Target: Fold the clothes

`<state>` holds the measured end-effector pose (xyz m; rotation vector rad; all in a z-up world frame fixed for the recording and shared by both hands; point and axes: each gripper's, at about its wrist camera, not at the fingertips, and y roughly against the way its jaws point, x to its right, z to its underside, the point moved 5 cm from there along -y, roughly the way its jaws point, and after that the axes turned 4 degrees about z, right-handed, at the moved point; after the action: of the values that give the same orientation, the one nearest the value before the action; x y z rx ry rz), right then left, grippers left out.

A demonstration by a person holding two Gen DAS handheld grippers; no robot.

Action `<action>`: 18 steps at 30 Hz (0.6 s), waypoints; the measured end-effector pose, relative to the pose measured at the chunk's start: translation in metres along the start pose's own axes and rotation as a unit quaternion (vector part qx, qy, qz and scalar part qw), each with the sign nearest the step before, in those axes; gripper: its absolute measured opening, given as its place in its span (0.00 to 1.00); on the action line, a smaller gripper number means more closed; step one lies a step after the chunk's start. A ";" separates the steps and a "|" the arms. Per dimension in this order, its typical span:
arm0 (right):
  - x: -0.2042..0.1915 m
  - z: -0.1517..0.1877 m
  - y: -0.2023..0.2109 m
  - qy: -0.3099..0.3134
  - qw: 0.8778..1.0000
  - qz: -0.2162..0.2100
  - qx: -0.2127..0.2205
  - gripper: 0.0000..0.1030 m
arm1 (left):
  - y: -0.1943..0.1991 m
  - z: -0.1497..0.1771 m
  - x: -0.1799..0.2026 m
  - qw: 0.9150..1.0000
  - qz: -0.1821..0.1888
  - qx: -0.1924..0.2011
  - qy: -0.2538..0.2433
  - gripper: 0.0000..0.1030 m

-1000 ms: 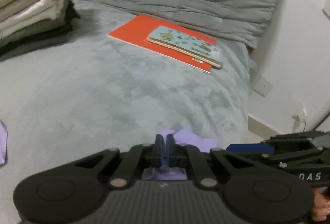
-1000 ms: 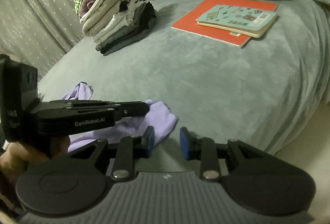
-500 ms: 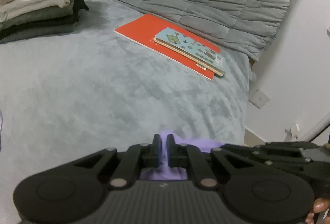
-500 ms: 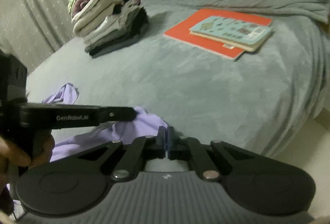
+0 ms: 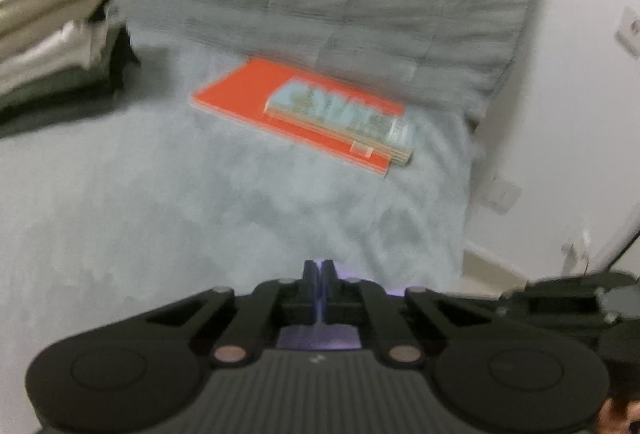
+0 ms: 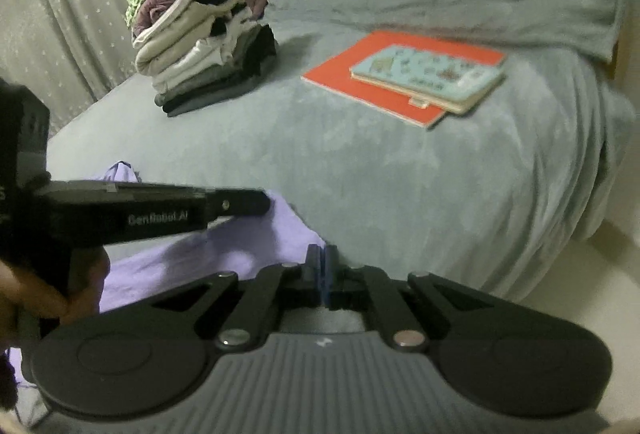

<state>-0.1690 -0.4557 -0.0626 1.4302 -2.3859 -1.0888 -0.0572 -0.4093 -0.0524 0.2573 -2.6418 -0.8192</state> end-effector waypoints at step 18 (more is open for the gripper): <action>-0.017 -0.003 -0.001 0.027 0.999 0.020 0.008 0.38 | 0.029 0.030 -0.009 0.996 -0.078 0.037 0.005 0.36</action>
<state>-0.1576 -0.4433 -0.0574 1.3934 -2.3809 -1.0110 -0.0622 -0.3679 -0.0609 0.4907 -2.6720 -0.7646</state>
